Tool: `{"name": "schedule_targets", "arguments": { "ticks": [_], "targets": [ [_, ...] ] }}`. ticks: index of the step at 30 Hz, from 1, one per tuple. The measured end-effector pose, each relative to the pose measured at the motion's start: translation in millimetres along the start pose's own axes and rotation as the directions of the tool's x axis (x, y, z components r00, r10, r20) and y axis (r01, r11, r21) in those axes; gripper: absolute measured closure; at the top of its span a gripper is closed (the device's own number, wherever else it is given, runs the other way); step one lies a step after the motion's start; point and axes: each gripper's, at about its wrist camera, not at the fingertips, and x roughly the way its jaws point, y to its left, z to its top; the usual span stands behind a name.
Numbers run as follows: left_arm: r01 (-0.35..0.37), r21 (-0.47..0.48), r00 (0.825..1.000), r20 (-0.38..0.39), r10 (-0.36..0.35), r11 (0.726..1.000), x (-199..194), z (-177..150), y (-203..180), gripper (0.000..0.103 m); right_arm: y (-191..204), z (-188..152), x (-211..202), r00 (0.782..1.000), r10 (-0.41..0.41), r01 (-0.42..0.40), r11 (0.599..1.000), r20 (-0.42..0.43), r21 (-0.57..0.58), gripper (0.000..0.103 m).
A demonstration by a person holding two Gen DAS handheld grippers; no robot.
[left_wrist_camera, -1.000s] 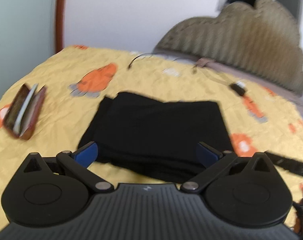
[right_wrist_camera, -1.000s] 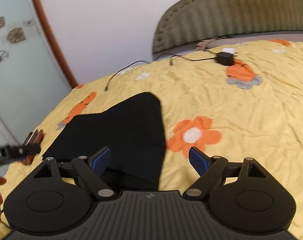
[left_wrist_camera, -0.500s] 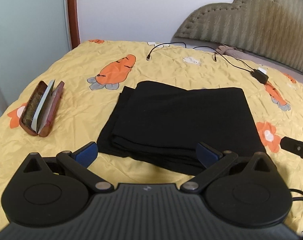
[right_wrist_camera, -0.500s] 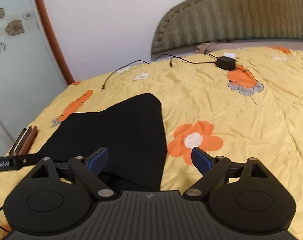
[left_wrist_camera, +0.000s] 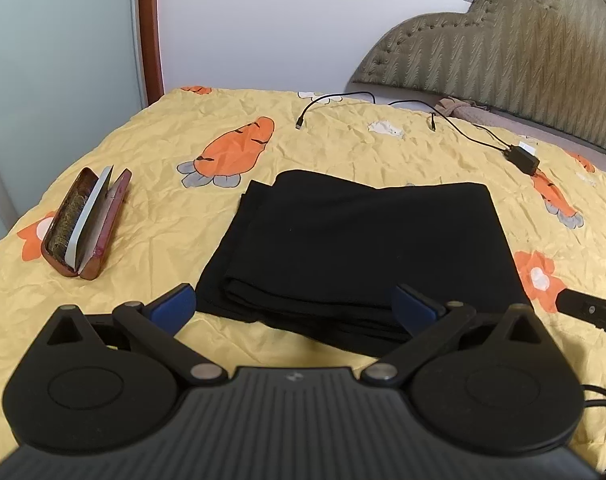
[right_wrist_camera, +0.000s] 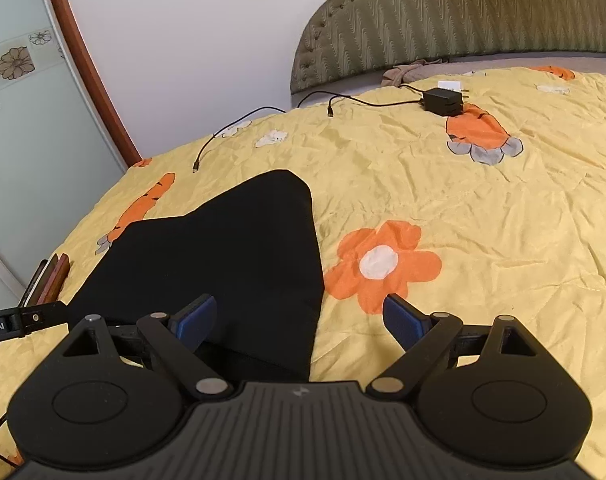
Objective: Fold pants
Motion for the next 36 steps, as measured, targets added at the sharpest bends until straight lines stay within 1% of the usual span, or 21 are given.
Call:
{"name": "schedule_targets", "arguments": {
  "ticks": [6, 9, 12, 15, 17, 18, 20, 21, 22, 23, 26, 28, 30, 31, 32, 34, 35, 36],
  "targets": [
    [0.004, -0.005, 1.0, 0.01, -0.004, 1.0, -3, -1, 2, 0.0, -2, -1, -3, 1.0, -0.003, 0.003, 1.0, 0.005, 0.003, 0.012],
    [0.054, -0.019, 0.997, 0.05, -0.053, 0.998, -11, -1, 12, 0.0, -6, 0, -4, 1.0, -0.022, 0.022, 1.0, 0.007, 0.002, 0.012],
    [0.084, -0.076, 0.993, 0.088, -0.077, 0.994, -14, 4, 29, 0.0, -16, 0, -7, 0.999, -0.035, 0.034, 0.999, 0.019, 0.026, 0.012],
    [0.086, -0.114, 0.993, 0.086, -0.077, 0.99, -6, 13, 38, 0.0, -25, -3, -4, 0.999, -0.031, 0.03, 0.997, 0.012, 0.068, 0.012],
    [0.12, -0.09, 0.991, 0.068, -0.114, 0.989, 4, 19, 37, 0.0, -26, -5, 1, 1.0, -0.027, 0.028, 0.997, -0.011, 0.073, 0.012],
    [0.116, -0.076, 0.992, 0.063, -0.111, 0.99, 8, 20, 35, 0.0, -25, -6, 4, 0.999, -0.027, 0.028, 0.998, -0.02, 0.065, 0.012],
    [0.078, -0.032, 0.996, 0.048, -0.076, 0.996, 21, 22, 28, 0.0, -23, -8, 7, 0.999, -0.025, 0.026, 0.999, -0.026, 0.044, 0.012],
    [0.061, -0.028, 0.997, 0.041, -0.06, 0.998, 26, 23, 28, 0.0, -23, -9, 8, 0.999, -0.025, 0.026, 0.999, -0.027, 0.039, 0.012],
    [0.06, -0.032, 0.997, 0.047, -0.058, 0.998, 29, 22, 28, 0.0, -23, -9, 9, 0.999, -0.026, 0.027, 0.999, -0.028, 0.038, 0.012],
    [0.077, -0.035, 0.996, 0.056, -0.075, 0.996, 33, 22, 29, 0.0, -25, -10, 10, 0.999, -0.027, 0.028, 0.999, -0.026, 0.044, 0.012],
    [0.187, -0.047, 0.982, 0.036, -0.186, 0.981, 46, 22, 33, 0.0, -36, -12, 15, 0.999, -0.034, 0.037, 0.996, -0.033, 0.082, 0.012],
    [0.204, -0.065, 0.978, 0.064, -0.2, 0.977, 48, 22, 33, 0.0, -43, -15, 22, 0.998, -0.035, 0.041, 0.993, -0.05, 0.11, 0.012],
    [0.219, -0.041, 0.971, 0.104, -0.213, 0.975, 49, 24, 28, 0.0, -47, -18, 26, 0.998, -0.029, 0.036, 0.992, -0.054, 0.124, 0.012],
    [0.197, -0.015, 0.975, 0.105, -0.194, 0.98, 54, 26, 24, 0.0, -47, -19, 27, 0.999, -0.03, 0.035, 0.992, -0.045, 0.119, 0.012],
    [0.156, 0.014, 0.983, 0.094, -0.156, 0.988, 62, 27, 20, 0.0, -46, -20, 27, 0.999, -0.032, 0.036, 0.993, -0.037, 0.109, 0.012],
    [0.054, 0.058, 0.998, 0.036, -0.056, 0.997, 84, 25, 21, 0.0, -43, -20, 29, 0.999, -0.037, 0.04, 0.995, -0.037, 0.087, 0.012],
    [-0.008, 0.067, 1.0, -0.002, 0.008, 0.998, 95, 21, 25, 0.0, -42, -20, 28, 0.999, -0.036, 0.038, 0.996, -0.036, 0.078, 0.012],
    [-0.06, 0.069, 0.998, -0.028, 0.062, 0.996, 105, 13, 32, 0.0, -42, -20, 27, 0.999, -0.031, 0.033, 0.997, -0.032, 0.071, 0.012]
  ]
}}
